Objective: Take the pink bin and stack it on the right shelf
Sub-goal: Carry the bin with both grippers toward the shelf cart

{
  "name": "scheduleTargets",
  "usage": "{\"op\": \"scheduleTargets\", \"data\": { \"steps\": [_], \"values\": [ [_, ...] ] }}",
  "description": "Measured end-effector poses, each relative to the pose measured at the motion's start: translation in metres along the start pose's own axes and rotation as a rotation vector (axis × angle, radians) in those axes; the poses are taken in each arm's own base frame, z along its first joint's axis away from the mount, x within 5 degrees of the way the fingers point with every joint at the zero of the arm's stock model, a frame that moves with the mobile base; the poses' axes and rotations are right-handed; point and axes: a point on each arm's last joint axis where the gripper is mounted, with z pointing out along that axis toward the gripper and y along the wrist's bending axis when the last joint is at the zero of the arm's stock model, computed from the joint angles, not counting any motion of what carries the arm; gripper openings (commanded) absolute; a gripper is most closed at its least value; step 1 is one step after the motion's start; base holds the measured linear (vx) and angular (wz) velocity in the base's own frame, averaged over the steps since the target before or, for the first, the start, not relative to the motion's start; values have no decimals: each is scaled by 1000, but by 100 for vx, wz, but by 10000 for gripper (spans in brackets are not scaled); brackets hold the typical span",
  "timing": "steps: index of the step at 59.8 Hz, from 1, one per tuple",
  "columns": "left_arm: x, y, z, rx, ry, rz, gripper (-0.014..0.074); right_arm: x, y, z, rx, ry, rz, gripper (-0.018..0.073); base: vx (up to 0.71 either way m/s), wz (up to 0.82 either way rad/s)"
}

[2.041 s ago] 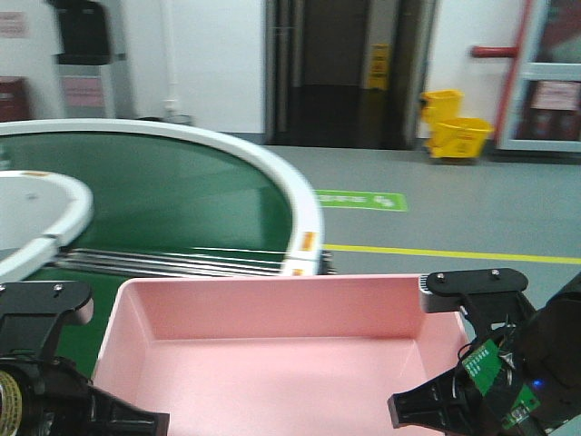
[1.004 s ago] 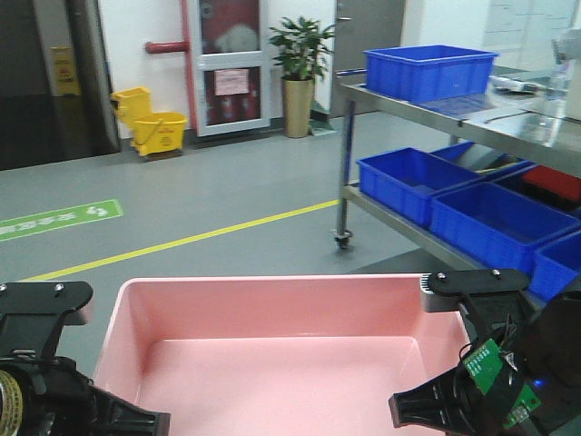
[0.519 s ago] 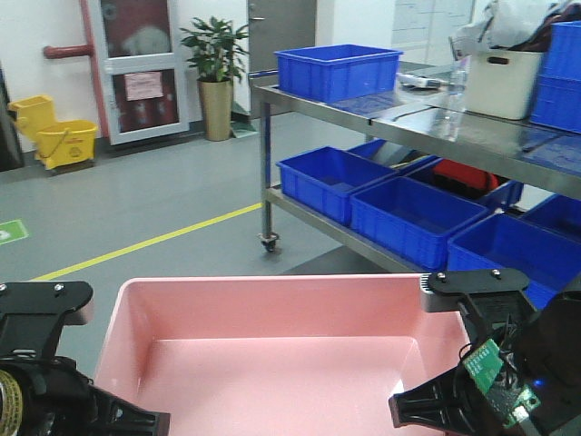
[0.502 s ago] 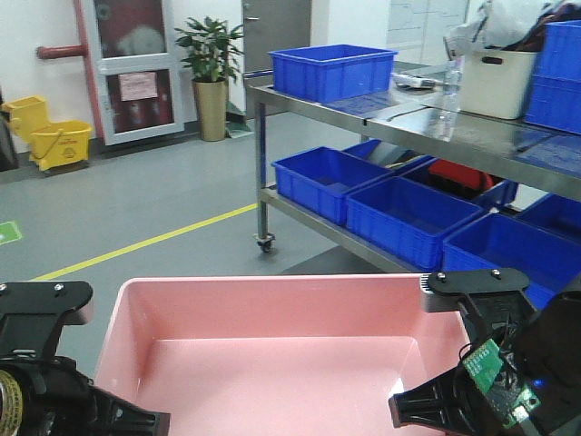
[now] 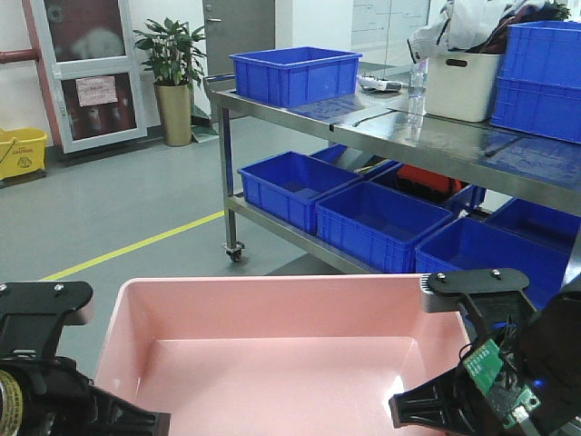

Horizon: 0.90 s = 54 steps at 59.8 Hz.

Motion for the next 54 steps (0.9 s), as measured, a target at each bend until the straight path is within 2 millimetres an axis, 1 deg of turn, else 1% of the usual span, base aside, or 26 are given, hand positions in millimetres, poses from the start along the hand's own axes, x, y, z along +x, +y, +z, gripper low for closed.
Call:
{"op": "scheduleTargets", "data": {
  "steps": [54],
  "values": [
    [0,0,0,-3,3,1,94,0,0,0,0,0,0,116,29,15]
  ]
}}
